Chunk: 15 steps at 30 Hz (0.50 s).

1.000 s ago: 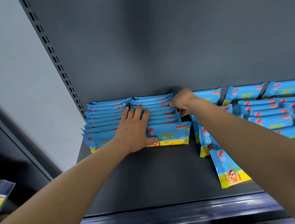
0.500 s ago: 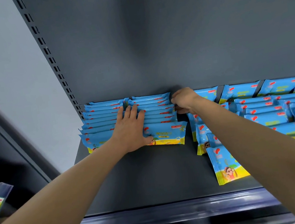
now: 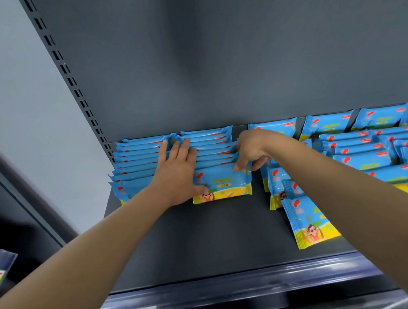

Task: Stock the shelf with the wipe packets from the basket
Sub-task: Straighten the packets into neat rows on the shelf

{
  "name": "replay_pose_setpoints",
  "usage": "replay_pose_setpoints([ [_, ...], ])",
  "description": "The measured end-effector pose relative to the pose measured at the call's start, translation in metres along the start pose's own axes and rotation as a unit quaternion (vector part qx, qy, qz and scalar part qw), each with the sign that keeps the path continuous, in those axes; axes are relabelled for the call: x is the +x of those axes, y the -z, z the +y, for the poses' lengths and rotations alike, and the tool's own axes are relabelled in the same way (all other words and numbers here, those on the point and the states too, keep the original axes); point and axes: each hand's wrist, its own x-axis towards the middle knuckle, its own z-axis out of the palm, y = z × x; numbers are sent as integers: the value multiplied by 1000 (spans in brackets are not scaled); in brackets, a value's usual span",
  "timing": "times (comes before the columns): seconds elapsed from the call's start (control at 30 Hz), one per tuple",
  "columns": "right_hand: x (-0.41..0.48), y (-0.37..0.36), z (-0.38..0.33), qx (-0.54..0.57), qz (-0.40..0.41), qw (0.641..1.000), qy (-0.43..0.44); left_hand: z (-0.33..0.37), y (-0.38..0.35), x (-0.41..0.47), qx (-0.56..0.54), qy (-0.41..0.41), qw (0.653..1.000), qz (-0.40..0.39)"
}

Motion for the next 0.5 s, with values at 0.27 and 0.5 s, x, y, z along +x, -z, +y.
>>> replay_pose_setpoints([
  [0.27, -8, -12, -9, -74, 32, 997, -6, -41, 0, -32, -53, -18, 998, -3],
  [0.5, -12, -22, -15, -183, 61, 981, -8, -57, -11, -46, 21, 48, 998, -16],
])
